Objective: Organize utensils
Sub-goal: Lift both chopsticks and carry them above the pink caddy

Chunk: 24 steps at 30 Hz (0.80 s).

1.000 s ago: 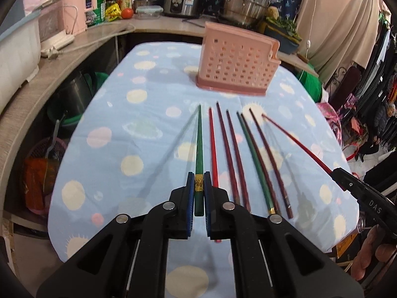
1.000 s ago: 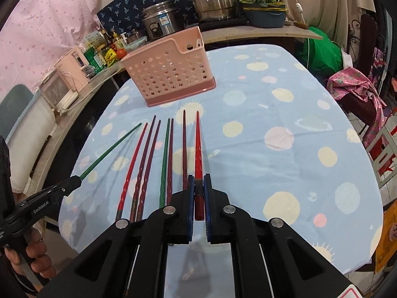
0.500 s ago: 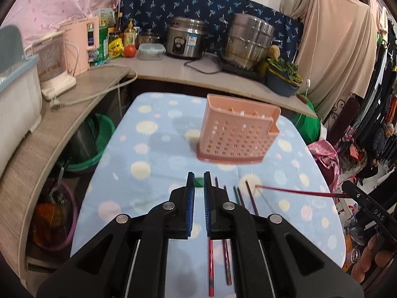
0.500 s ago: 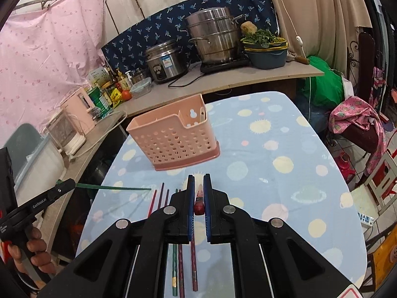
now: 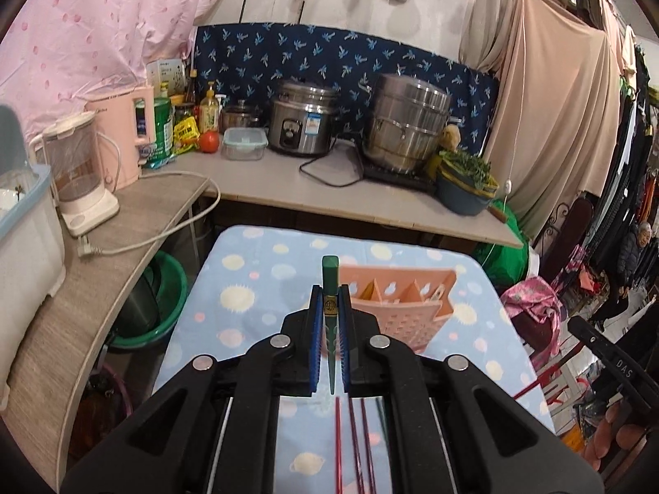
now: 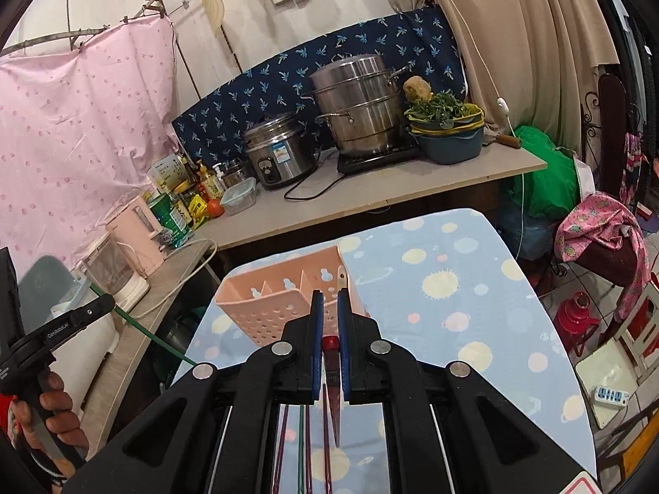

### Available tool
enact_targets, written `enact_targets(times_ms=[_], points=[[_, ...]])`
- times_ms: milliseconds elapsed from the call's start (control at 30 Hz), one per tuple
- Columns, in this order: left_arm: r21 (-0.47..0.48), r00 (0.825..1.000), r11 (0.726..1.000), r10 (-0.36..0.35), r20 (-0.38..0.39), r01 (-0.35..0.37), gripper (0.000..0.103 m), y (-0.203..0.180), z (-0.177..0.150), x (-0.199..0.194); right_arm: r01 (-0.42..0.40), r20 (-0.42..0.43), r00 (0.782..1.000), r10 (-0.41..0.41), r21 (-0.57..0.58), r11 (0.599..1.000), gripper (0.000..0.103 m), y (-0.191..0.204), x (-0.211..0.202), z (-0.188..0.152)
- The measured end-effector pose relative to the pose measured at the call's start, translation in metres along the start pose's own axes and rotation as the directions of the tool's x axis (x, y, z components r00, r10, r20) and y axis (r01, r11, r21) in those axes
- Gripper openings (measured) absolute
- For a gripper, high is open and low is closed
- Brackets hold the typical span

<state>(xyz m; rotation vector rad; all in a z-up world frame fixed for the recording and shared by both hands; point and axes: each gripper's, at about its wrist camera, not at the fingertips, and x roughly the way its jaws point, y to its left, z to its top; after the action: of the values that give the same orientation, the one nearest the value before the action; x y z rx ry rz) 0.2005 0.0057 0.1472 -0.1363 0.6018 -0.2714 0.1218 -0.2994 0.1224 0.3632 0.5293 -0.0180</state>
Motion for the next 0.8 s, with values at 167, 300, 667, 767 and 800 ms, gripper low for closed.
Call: enact_targets(times_ms=[167,300,667,767,800], points=[[-0.001,0.997,0.999,-0.04,0.062,0.04,0.007,-0.01,0.036,-0.007,-0.032,0.063,0.997,0.032,-0.003,0.999,0.007,0.009,0.002,0.036],[0.02,0.99,0.998,-0.055,0.127,0.052,0.007,-0.022,0.066,-0.011,-0.058,0.137,0.989,0.06,-0.014,0.998,0.007,0.022,0.0,0.072],[0.014,0.991,0.999,-0.038,0.126,0.037,0.007,-0.022,0.09,0.033,-0.083,0.231,0.969,0.083,-0.01,0.997,0.007,0.048,0.034,0.129],[0.011,0.994,0.999,-0.034,0.105,0.033,0.007,-0.02,0.085,0.046,-0.077,0.216,0.973,0.078,-0.012,0.997,0.007,0.052,0.054,0.129],[0.011,0.995,0.999,-0.032,0.099,0.031,0.007,-0.019,0.083,0.05,-0.074,0.204,0.976,0.075,-0.013,0.997,0.007,0.052,0.061,0.127]])
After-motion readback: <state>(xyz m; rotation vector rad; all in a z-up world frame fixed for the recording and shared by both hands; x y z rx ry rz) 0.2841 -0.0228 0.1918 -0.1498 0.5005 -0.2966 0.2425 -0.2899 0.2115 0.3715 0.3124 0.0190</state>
